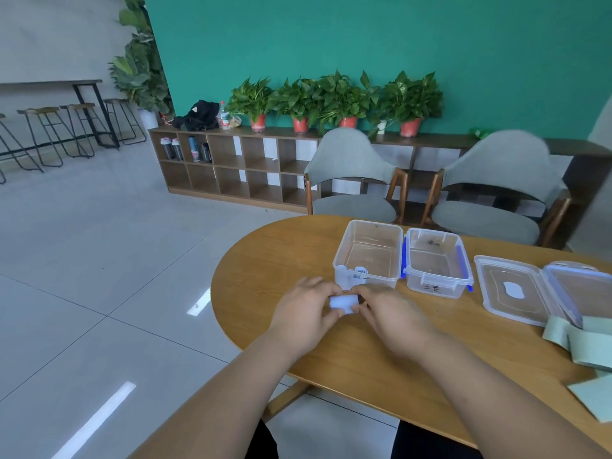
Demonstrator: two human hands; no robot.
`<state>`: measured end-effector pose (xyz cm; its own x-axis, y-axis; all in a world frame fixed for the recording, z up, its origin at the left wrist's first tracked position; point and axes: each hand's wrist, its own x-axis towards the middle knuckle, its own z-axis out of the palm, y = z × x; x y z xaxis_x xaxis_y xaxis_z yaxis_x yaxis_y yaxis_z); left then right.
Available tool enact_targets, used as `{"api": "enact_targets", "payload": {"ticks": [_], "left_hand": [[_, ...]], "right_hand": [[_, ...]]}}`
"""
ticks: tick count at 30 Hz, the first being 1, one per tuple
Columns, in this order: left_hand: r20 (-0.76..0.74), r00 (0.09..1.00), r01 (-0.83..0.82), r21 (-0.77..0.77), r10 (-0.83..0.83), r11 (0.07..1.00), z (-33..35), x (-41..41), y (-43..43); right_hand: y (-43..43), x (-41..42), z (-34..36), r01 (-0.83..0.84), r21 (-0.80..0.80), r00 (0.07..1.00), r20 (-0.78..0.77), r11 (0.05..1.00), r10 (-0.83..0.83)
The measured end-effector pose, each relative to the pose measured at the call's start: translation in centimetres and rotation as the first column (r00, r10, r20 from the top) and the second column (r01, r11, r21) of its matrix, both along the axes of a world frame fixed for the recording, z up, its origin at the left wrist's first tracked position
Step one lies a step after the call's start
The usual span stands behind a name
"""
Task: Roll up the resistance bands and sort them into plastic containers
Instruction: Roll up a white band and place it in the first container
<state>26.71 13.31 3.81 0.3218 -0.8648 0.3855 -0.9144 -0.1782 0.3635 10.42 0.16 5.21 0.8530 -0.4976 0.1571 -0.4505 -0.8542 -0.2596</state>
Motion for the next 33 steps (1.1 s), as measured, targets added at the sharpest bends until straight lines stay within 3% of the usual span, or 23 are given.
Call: {"api": "enact_targets", "payload": {"ticks": [11,15,20,27,33], "left_hand": [[0.105,0.991,0.080,0.018,-0.082,0.997,2.1,-2.6,-1.2],[0.125,0.988,0.089,-0.002,-0.088,0.996,2.4,-3.0,-1.9],[0.045,0.994,0.104,-0.020,-0.103,0.994,2.6,-3.0,-3.1],[-0.185,0.977,0.104,-0.028,-0.108,0.994,2.5,-2.0,-4.9],[-0.197,0.975,0.088,-0.056,-0.098,0.994,3.0,-1.0,-6.3]], "right_hand": [[-0.9,-2.8,2.9,-0.022,0.031,0.988,0.152,0.999,0.017],[-1.3,-3.3,4.0,-0.008,0.109,0.984,0.178,0.994,-0.012],[-2.6,-3.5,5.3,-0.030,0.153,0.984,0.180,0.988,0.002],[-4.7,-2.1,6.8,-0.038,0.151,0.986,0.166,0.988,0.013],[-6.2,-0.3,8.5,-0.047,0.138,0.994,0.104,0.989,0.032]]}}
